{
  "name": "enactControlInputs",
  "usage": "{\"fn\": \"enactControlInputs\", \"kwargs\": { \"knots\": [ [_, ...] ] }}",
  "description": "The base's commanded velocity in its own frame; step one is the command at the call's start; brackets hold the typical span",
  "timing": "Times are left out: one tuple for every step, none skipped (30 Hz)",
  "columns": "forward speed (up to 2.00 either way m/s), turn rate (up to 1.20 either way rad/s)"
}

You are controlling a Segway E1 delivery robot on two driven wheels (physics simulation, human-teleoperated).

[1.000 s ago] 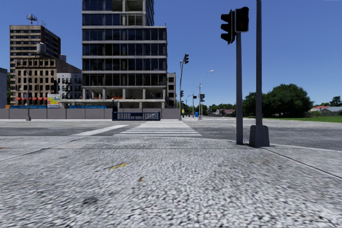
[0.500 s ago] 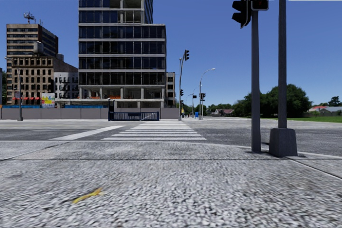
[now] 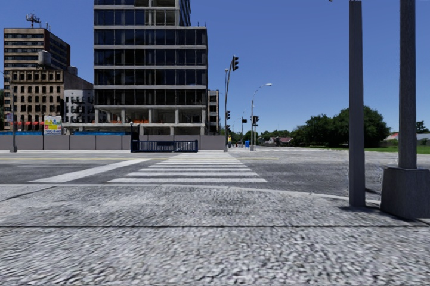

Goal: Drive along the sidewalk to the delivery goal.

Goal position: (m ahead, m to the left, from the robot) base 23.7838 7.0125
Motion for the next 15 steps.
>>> {"fn": "enactControlInputs", "kwargs": {
  "knots": [
    [2.00,0.00],
    [2.00,0.00],
    [2.00,0.00],
    [2.00,0.00],
    [2.00,0.00],
    [2.00,0.00],
    [2.00,0.00],
    [2.00,0.00],
    [2.00,0.00],
    [2.00,0.00],
    [2.00,0.00],
    [2.00,0.00],
    [2.00,0.00],
    [2.00,0.00],
    [2.00,0.00]
  ]
}}
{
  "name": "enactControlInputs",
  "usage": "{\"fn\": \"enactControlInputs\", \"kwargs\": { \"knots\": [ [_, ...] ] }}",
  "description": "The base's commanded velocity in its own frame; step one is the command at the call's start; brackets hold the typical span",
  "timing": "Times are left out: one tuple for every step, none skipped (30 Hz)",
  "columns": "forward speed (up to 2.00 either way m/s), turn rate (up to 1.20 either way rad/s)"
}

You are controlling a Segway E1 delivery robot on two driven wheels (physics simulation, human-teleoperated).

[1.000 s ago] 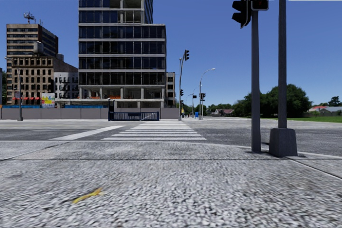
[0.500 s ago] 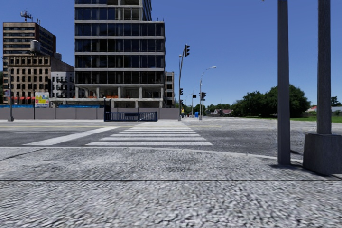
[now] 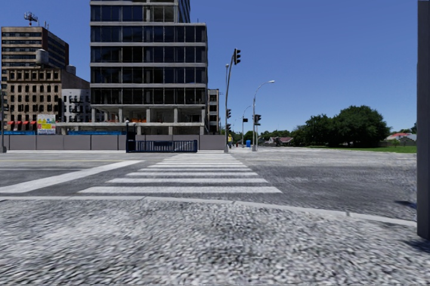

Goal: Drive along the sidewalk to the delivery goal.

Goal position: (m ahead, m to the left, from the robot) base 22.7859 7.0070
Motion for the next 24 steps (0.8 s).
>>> {"fn": "enactControlInputs", "kwargs": {
  "knots": [
    [2.00,0.00],
    [2.00,0.00],
    [2.00,0.00],
    [2.00,0.00],
    [2.00,0.00],
    [2.00,0.00],
    [2.00,0.00],
    [2.00,0.00],
    [2.00,0.00],
    [2.00,0.00],
    [2.00,0.00],
    [2.00,0.00],
    [2.00,0.00],
    [2.00,0.00],
    [2.00,0.00],
    [2.00,0.00],
    [2.00,0.00],
    [2.00,0.00],
    [2.00,0.00],
    [2.00,0.00],
    [2.00,0.00],
    [2.00,0.00],
    [2.00,0.00],
    [2.00,0.00]
  ]
}}
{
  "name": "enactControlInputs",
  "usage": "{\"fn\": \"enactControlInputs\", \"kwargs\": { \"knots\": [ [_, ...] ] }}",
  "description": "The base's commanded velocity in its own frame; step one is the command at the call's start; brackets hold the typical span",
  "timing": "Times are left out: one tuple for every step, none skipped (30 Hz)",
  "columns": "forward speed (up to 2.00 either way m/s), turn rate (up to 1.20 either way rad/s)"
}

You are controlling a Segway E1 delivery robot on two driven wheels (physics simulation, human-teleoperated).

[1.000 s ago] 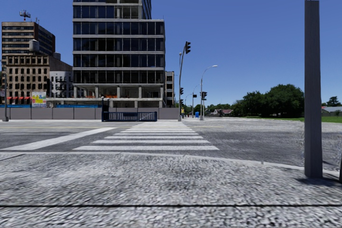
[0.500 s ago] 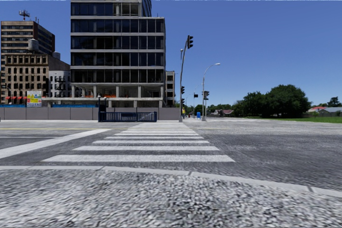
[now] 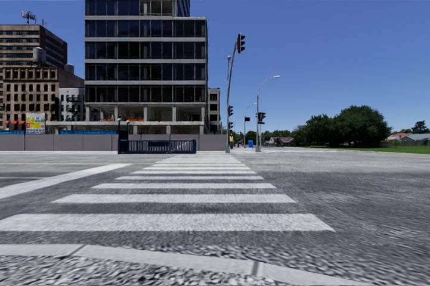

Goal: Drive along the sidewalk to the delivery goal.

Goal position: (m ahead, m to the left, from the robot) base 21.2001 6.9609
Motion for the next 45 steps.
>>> {"fn": "enactControlInputs", "kwargs": {
  "knots": [
    [2.00,0.00],
    [2.00,0.00],
    [2.00,0.00],
    [2.00,0.00],
    [2.00,0.00],
    [2.00,0.00],
    [2.00,0.00],
    [2.00,0.00],
    [2.00,0.00],
    [2.00,0.00],
    [2.00,0.00],
    [1.99,0.00],
    [1.87,0.00],
    [1.75,0.00],
    [1.34,0.00],
    [1.34,0.00],
    [1.34,0.00],
    [1.34,0.00],
    [1.34,0.00],
    [1.34,0.00],
    [1.34,0.00],
    [1.34,0.00],
    [1.34,0.00],
    [1.34,0.00],
    [1.34,0.00],
    [1.34,0.00],
    [1.34,0.00],
    [1.34,0.00],
    [1.34,0.00],
    [1.34,0.00],
    [1.34,0.00],
    [1.34,0.00],
    [1.34,0.00],
    [1.34,0.00],
    [1.34,0.00],
    [1.34,0.00],
    [1.34,0.00],
    [1.34,0.00],
    [1.34,0.00],
    [1.34,0.00],
    [1.34,0.00],
    [1.34,0.00],
    [1.34,0.00],
    [1.34,0.00],
    [1.34,0.00]
  ]
}}
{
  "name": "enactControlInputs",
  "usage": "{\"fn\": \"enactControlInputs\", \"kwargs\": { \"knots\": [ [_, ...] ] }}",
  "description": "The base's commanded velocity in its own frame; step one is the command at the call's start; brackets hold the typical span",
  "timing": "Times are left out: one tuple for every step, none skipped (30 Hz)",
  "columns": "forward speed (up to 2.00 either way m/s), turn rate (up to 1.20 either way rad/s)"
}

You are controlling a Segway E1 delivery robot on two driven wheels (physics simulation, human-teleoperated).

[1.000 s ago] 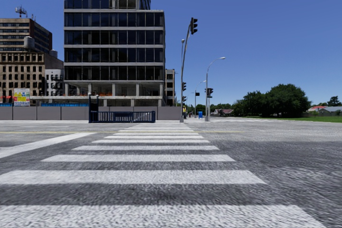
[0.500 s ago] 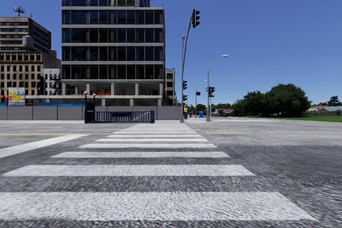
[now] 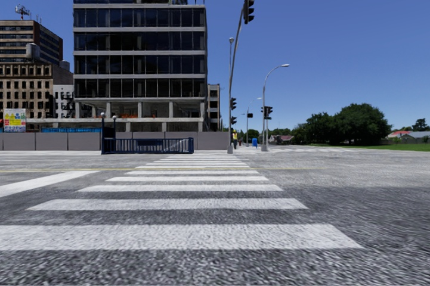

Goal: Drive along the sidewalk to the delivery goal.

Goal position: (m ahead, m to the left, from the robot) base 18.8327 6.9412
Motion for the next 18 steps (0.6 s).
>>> {"fn": "enactControlInputs", "kwargs": {
  "knots": [
    [1.34,0.00],
    [1.34,0.00],
    [1.34,0.00],
    [1.34,0.00],
    [1.34,0.00],
    [1.34,0.00],
    [1.34,0.00],
    [1.41,0.00],
    [1.41,0.00],
    [2.00,0.00],
    [2.00,0.00],
    [2.00,0.00],
    [2.00,0.00],
    [2.00,0.00],
    [2.00,0.00],
    [2.00,0.00],
    [2.00,0.00],
    [2.00,0.00]
  ]
}}
